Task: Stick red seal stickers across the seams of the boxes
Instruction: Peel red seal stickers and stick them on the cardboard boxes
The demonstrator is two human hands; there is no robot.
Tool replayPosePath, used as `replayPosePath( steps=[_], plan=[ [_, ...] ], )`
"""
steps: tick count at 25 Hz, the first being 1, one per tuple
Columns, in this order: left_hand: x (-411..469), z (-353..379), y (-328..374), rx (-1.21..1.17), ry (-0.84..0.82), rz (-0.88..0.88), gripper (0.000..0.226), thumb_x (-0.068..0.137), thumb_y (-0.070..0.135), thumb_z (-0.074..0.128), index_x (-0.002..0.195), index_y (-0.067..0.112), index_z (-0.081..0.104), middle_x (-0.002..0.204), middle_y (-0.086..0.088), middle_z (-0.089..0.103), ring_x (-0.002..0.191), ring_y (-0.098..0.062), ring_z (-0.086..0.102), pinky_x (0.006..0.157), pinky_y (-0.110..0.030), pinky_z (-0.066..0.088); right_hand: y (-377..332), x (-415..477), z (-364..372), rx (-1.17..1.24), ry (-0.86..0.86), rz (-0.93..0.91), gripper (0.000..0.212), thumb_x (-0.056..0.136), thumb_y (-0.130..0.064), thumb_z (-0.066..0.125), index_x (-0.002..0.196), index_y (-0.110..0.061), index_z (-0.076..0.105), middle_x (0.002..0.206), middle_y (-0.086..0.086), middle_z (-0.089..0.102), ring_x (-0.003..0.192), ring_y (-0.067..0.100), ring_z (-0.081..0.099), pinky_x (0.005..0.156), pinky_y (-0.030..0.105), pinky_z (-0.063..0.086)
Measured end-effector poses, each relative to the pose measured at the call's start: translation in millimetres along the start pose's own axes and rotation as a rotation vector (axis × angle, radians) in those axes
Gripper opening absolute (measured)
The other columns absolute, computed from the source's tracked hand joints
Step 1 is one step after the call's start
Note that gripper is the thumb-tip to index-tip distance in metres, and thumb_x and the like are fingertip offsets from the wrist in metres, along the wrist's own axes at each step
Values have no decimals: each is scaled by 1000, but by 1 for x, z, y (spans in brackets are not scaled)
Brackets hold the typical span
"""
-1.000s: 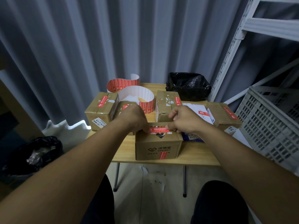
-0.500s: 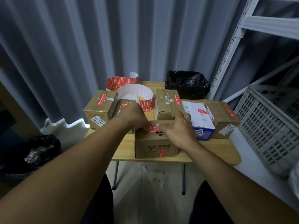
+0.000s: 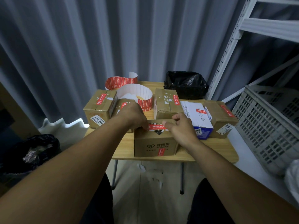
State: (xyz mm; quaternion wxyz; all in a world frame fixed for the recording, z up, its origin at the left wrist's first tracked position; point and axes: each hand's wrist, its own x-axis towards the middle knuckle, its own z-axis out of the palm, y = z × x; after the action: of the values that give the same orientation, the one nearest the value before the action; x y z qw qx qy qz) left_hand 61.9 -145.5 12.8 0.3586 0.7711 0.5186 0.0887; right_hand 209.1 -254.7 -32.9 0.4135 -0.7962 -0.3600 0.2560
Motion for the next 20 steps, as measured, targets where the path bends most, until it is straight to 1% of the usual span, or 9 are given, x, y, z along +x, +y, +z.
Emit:
replayPosePath(
  steps=[2, 5, 9, 12, 15, 17, 18, 19, 20],
  plan=[
    [-1, 1, 0, -4, -2, 7, 26, 73, 16, 88, 95, 9, 76, 96, -6, 70, 92, -22, 65, 89, -41, 59, 1, -1, 1, -5, 3, 14, 38, 90, -43, 69, 119, -31, 47, 123, 3, 54, 106, 24, 61, 88, 47, 56],
    [-4, 0, 0, -1, 1, 27, 24, 75, 16, 86, 96, 8, 76, 97, -7, 70, 93, -23, 66, 90, -42, 59, -4, -3, 2, -100, 44, 12, 38, 93, -42, 65, 123, -27, 48, 129, 4, 49, 113, 25, 55, 90, 41, 52],
    [-7, 1, -1, -19, 2, 48, 18, 80, 15, 81, 95, 8, 75, 96, -7, 70, 93, -23, 65, 91, -44, 58, -11, -11, 11, -264, 122, -29, 60, 90, -52, 66, 136, -22, 45, 141, 8, 41, 133, 30, 39, 100, 41, 41],
    [-6, 0, -3, -81, 22, 38, 10, 83, 15, 73, 91, 9, 73, 95, -10, 69, 92, -25, 66, 89, -46, 58, -11, -14, 16, -263, 157, -19, 64, 88, -54, 66, 138, -21, 42, 144, 10, 40, 134, 30, 36, 102, 41, 40],
    [-3, 0, -11, -183, 49, 7, 12, 83, 12, 62, 94, 10, 68, 98, -13, 68, 92, -29, 66, 88, -47, 59, -11, -18, 20, -318, 198, -32, 76, 86, -60, 65, 144, -18, 38, 145, 10, 39, 135, 31, 35, 104, 43, 39],
    [0, 2, -15, -248, 45, -19, 11, 87, 8, 58, 96, 4, 64, 96, -14, 66, 88, -27, 65, 82, -41, 60, -14, -20, 23, -386, 216, -44, 85, 85, -65, 62, 148, -15, 35, 148, 11, 36, 137, 31, 33, 106, 45, 37],
    [0, 2, -16, -279, 48, -29, 7, 90, 5, 55, 94, 1, 60, 90, -12, 64, 81, -23, 64, 75, -36, 59, -16, -21, 25, -420, 222, -47, 88, 85, -67, 61, 149, -14, 34, 149, 11, 35, 138, 31, 32, 107, 46, 36],
    [-2, 2, -14, -322, 49, -43, 5, 94, 3, 52, 91, 2, 57, 84, -9, 61, 74, -19, 61, 70, -32, 57, -18, -22, 26, -454, 224, -48, 89, 84, -68, 61, 149, -14, 34, 150, 12, 34, 139, 32, 31, 108, 47, 34],
    [1, 2, -15, -362, 53, -58, 12, 96, 2, 49, 87, 6, 55, 79, -6, 57, 68, -16, 58, 67, -30, 55, -21, -22, 28, -484, 221, -48, 90, 83, -70, 61, 148, -13, 36, 150, 13, 33, 139, 33, 31, 108, 49, 34]
  ],
)
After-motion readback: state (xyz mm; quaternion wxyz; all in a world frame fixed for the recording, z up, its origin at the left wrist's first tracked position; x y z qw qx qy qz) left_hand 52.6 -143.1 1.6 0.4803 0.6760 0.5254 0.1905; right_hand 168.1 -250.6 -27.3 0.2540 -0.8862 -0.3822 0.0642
